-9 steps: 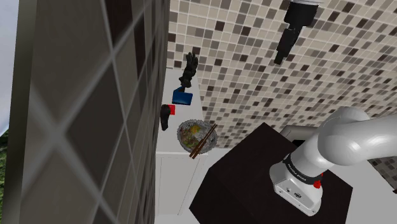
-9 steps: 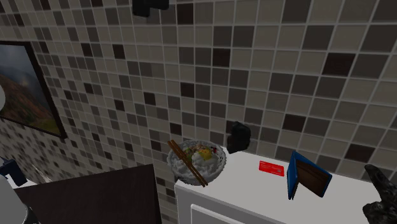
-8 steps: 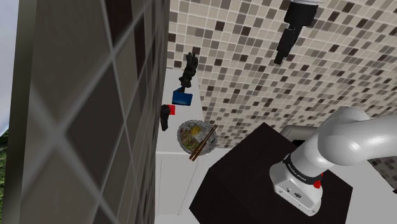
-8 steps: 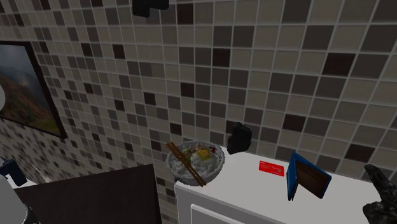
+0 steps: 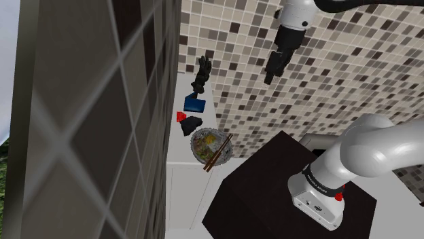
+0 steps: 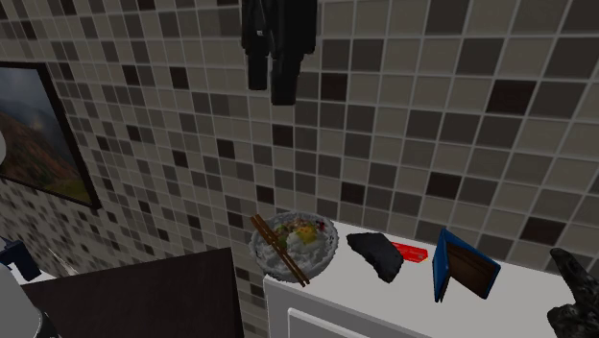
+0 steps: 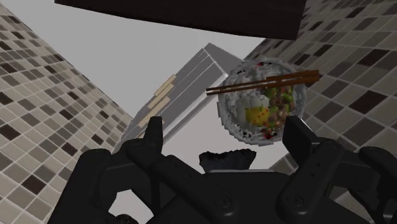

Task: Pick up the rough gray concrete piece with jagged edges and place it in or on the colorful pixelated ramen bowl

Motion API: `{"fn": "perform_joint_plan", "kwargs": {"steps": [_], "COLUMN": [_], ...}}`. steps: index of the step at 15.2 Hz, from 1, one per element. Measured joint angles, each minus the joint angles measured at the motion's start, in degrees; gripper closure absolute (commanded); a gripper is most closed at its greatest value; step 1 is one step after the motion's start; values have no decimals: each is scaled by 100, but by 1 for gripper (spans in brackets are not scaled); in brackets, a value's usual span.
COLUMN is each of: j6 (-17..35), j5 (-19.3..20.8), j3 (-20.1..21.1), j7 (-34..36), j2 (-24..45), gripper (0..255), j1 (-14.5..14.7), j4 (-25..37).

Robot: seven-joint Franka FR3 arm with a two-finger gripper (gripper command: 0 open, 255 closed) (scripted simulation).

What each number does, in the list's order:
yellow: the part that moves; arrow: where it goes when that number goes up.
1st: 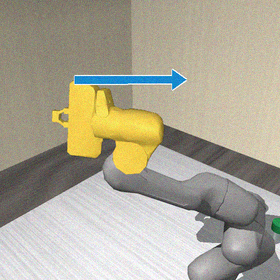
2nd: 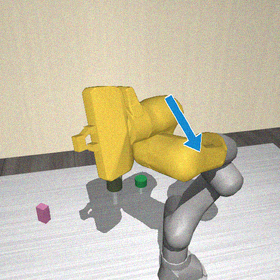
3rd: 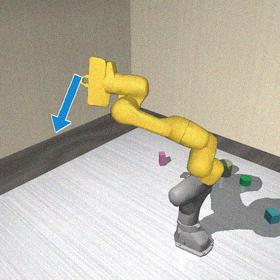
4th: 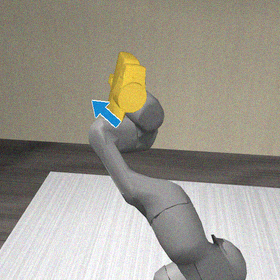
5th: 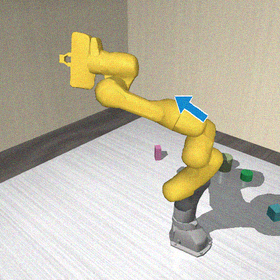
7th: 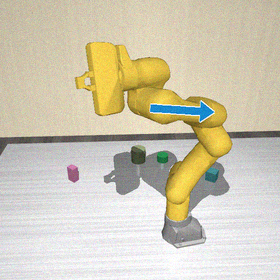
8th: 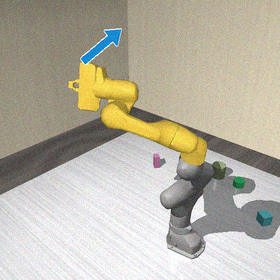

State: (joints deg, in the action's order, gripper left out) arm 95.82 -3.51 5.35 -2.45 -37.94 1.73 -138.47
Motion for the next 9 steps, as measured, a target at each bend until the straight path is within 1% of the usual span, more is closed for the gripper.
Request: {"fn": "perform_joint_plan", "kwargs": {"steps": [7,9], "j6": [1479,1882], "j5": [-346,-411], "j3": [408,518], "j7": [529,672], "j2": [867,1192], "gripper": [0,0], "j1": [115,136], "j4": [-336,-332]}}
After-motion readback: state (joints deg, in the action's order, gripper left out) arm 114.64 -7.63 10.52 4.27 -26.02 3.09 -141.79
